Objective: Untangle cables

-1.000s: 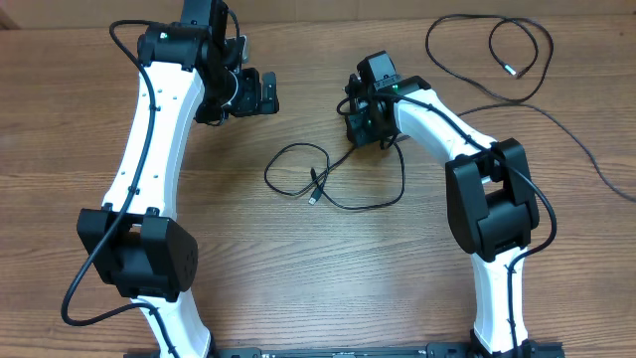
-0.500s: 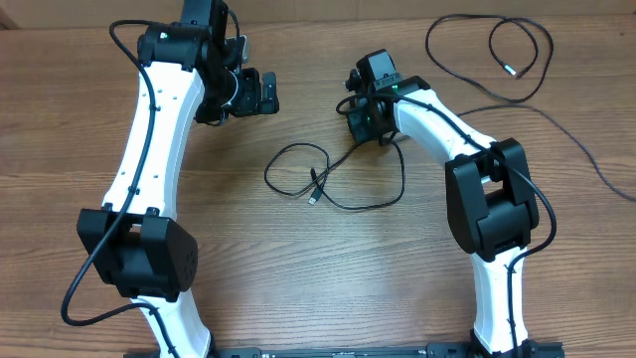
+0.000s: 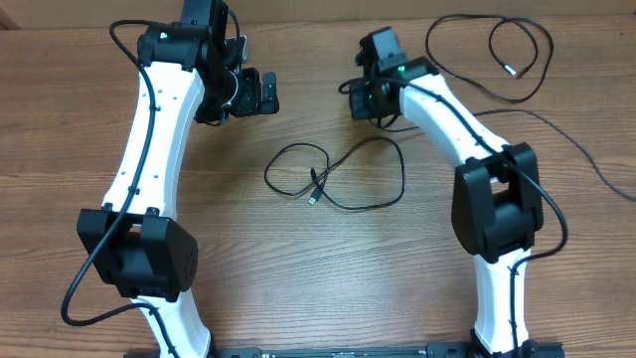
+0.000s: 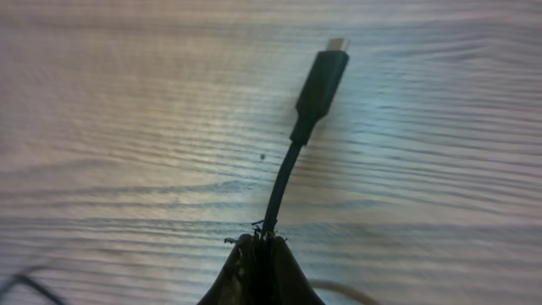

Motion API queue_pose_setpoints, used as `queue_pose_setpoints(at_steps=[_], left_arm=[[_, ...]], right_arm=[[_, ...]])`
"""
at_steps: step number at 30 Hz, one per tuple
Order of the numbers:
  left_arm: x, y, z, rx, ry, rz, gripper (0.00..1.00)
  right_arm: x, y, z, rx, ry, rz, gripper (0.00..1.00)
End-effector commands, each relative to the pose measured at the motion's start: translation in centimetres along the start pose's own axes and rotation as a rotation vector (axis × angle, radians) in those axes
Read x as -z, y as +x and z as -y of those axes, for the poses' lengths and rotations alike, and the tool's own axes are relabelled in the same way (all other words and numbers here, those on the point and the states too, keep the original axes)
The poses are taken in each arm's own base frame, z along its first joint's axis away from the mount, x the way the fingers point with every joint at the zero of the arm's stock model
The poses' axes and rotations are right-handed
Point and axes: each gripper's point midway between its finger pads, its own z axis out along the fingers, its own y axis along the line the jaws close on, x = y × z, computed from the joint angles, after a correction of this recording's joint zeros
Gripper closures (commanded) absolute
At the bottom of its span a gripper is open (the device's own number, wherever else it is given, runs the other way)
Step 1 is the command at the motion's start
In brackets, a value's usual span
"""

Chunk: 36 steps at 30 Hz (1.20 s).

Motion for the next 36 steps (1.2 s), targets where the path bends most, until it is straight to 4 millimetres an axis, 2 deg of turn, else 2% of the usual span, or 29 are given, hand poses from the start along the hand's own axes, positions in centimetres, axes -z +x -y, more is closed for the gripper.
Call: queue_pose_setpoints(at_steps=[1,5,8,13,19,24,32,36], left_arm=[[-0.1,-0.1,0.3,0.003,0.003,0.001,0.0],[-0.1,-0.1,0.3,0.003,0.003,0.002,0.0],[-0.1,-0.1,0.3,0.003,0.003,0.004,0.01],[-0.1,-0.1,0.3,0.003,0.003,0.003,0.0],[-0.1,-0.1,0.3,0.003,0.004,0.003,0.01],[-0.1,-0.1,0.3,0.003,0.003,0.003,0.0],[-0.1,0.0,0.3,0.004,0.003,-0.001,0.0],[-0.1,0.0,0.3,0.004,0.003,-0.001,0.0]], right_arm=[[9.1,-5.2,2.1,-0.181,0.061,0.203,0.96],[12.8,-4.9,6.2,-0.331,0.168,0.227,0.96],[14.5,-3.8,8.7,-0.449,0.204,0.209,0.96],[15.6,-0.4,13.3,-0.69,0.286,0.11,0.96],[16.4,4.2,17.8,-0.874,0.405,-0.024,0.96],[16.4,7.8,20.3,-1.033,0.484,-0.118,0.96],[13.5,9.1,23.8,-1.051,0.574,-0.086,0.96],[13.2,10.3,25.8,-1.054,0.707,-0.053,0.96]])
